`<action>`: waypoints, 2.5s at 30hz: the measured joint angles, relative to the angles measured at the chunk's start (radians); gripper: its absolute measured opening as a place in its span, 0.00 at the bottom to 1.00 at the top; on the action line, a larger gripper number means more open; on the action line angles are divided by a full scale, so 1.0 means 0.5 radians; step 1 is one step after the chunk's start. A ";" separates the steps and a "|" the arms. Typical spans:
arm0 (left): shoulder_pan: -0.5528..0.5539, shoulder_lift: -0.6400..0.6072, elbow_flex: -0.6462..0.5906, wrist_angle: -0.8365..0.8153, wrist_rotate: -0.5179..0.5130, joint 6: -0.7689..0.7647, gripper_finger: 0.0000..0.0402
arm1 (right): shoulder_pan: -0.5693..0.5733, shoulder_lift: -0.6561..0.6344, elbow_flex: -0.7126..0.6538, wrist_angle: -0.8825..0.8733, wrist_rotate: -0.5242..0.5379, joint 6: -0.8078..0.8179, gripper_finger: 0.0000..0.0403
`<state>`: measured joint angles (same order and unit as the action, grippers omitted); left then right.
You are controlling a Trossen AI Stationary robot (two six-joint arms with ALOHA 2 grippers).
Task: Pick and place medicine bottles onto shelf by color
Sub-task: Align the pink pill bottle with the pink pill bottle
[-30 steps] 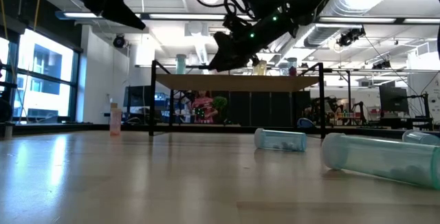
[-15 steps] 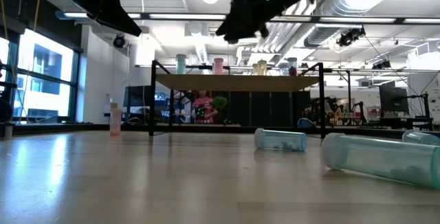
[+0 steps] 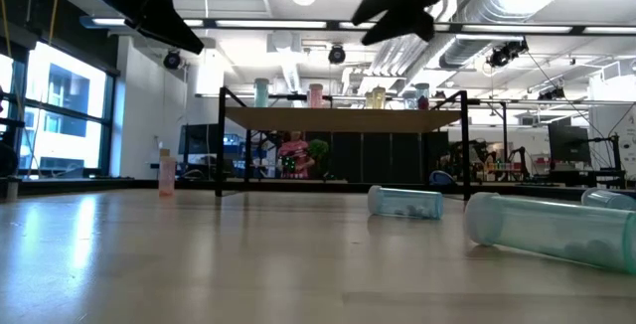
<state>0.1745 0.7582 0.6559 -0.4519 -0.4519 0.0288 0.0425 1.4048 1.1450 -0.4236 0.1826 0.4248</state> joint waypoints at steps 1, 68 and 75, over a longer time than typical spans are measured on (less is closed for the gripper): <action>0.000 0.000 0.000 -0.001 0.000 -0.001 0.60 | 0.039 0.000 0.000 -0.060 0.002 0.048 0.48; -0.001 -0.001 -0.001 0.002 0.216 -0.420 0.60 | 2.101 0.314 -0.261 -0.776 -0.100 1.909 0.48; -0.001 -0.001 -0.001 0.002 0.216 -0.419 0.60 | 2.101 0.379 -0.261 -0.775 -0.052 1.913 0.48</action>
<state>0.1741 0.7578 0.6556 -0.4507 -0.3437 -0.1806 1.0931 1.5944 1.0145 -0.8108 0.1565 1.3814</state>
